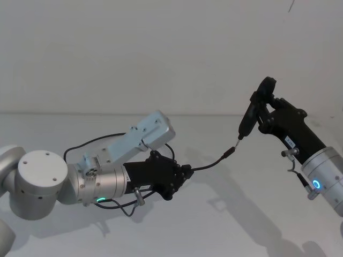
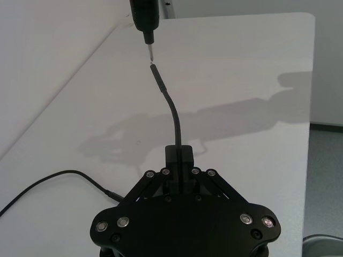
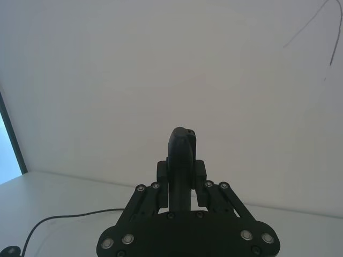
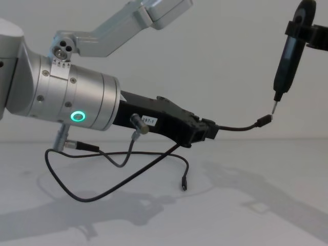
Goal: Pick up the data cable with the one hand.
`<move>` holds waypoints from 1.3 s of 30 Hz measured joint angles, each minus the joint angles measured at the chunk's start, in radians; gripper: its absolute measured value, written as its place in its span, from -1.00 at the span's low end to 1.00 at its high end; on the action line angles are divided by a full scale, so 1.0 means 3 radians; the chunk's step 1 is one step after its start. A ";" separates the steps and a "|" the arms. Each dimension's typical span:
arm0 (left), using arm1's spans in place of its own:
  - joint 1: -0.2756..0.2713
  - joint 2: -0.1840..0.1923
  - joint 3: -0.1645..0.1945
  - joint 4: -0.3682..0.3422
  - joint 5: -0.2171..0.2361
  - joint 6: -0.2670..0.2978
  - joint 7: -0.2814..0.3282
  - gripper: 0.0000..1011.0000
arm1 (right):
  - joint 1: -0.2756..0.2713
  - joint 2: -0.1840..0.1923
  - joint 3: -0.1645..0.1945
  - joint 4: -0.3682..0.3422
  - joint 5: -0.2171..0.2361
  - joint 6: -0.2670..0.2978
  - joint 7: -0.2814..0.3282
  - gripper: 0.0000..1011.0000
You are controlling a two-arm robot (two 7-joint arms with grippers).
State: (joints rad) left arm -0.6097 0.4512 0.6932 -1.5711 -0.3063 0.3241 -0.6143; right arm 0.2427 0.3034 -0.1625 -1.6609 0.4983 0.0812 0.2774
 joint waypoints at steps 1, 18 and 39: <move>0.0000 0.0000 0.0000 0.0000 0.0000 0.0000 0.0000 -0.93 | 0.0001 0.0002 -0.0002 0.0001 0.0002 -0.0004 0.0001 -0.45; 0.0000 0.0000 0.0000 0.0000 0.0000 0.0000 0.0000 -0.93 | 0.0022 0.0049 -0.0053 0.0040 0.0048 -0.0027 0.0002 -0.45; 0.0000 0.0000 0.0000 0.0000 0.0000 0.0000 0.0000 -0.93 | 0.0035 0.0062 -0.0071 0.0062 0.0090 -0.0035 -0.0032 -0.45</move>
State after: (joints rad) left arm -0.6097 0.4512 0.6933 -1.5710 -0.3062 0.3242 -0.6142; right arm 0.2531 0.3219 -0.1839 -1.6424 0.5254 0.0706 0.2676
